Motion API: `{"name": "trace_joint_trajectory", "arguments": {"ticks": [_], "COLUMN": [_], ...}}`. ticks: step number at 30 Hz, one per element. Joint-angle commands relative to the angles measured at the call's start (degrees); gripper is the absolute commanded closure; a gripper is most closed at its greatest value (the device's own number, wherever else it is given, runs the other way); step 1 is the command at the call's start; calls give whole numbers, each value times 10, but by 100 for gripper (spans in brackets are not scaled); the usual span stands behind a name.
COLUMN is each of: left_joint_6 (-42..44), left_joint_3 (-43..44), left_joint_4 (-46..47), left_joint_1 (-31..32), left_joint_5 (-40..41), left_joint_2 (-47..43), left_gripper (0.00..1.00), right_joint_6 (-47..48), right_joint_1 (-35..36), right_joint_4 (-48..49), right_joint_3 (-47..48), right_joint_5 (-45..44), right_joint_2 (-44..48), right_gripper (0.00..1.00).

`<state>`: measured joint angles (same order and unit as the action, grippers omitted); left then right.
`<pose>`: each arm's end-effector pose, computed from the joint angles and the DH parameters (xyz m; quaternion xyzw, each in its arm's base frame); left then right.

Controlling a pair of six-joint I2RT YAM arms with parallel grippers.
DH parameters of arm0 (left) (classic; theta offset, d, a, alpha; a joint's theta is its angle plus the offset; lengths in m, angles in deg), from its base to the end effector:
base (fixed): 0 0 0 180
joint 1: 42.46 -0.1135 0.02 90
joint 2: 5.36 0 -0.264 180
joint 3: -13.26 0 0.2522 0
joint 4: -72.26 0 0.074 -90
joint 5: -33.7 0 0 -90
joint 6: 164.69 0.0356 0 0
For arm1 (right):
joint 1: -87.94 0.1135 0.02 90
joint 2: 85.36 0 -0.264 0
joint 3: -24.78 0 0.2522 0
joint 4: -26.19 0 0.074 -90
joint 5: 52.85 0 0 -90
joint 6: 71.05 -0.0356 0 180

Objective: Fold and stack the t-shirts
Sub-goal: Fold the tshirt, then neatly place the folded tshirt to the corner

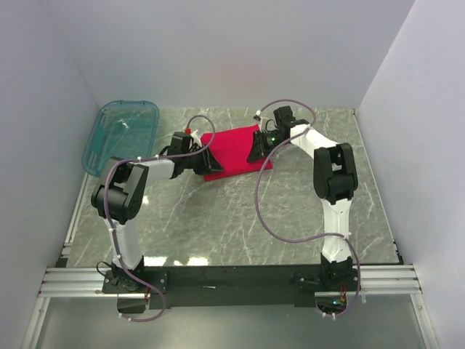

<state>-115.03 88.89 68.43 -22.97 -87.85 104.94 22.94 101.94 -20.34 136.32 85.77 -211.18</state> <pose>0.3715 -0.1512 0.1527 -0.0407 0.8738 -0.4207 0.2403 0.4462 0.1388 0.1802 -0.2403 0.8549 0.4169 0.1940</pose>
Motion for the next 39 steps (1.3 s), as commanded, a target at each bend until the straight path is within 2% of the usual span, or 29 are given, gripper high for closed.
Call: {"name": "trace_joint_trajectory", "arguments": {"ticks": [1, 7, 10, 13, 14, 15, 17, 19, 20, 22, 24, 26, 30, 34, 39], "left_joint_6": [0, 4, 15, 52, 79, 89, 121, 139, 148, 165, 163, 157, 147, 124, 89], "left_joint_3": [12, 26, 35, 40, 53, 56, 58, 51, 37, 8, -48, -96, -140, -180, -202], "left_joint_4": [-7, -46, -43, -32, -42, -64, -92, -138, -152, -163, -162, -170, -221, -265, -308], "left_joint_1": [-1, -6, -7, -7, -7, -7, -7, -7, -7, -8, -10, -17, -22, -22, -22], "left_joint_5": [20, 83, 70, 40, 48, 59, 131, 198, 263, 314, 371, 380, 369, 352, 343], "left_joint_2": [0, 13, -7, -70, -89, -135, -183, -256, -282, -364, -451, -502, -621, -706, -794], "left_gripper": [66, 64, 61, 55, 54, 53, 47, 36, 33, 28, 16, 11, 10, 10, 10], "right_joint_6": [-75, -107, -83, -16, 0, 4, -8, -15, -17, -32, -39, -58, -70, -87, -100], "right_joint_1": [-2, -3, -11, -18, -22, -28, -43, -50, -53, -56, -56, -56, -56, -50, -28], "right_joint_4": [15, 0, -12, -37, -50, -46, -34, -38, -42, -53, -42, -36, -62, -67, -69], "right_joint_3": [25, 39, 45, 56, 59, 57, 51, 56, 60, 72, 72, 76, 129, 133, 121], "right_joint_5": [-98, -200, -158, -114, -107, -114, -158, -186, -195, -222, -237, -245, -239, -188, -180], "right_joint_2": [-28, -46, -40, 1, 12, 36, 57, 52, 47, 24, 9, 0, -50, -72, -91], "right_gripper": [77, 76, 73, 63, 53, 48, 34, 27, 25, 24, 24, 23, 23, 23, 25]}}
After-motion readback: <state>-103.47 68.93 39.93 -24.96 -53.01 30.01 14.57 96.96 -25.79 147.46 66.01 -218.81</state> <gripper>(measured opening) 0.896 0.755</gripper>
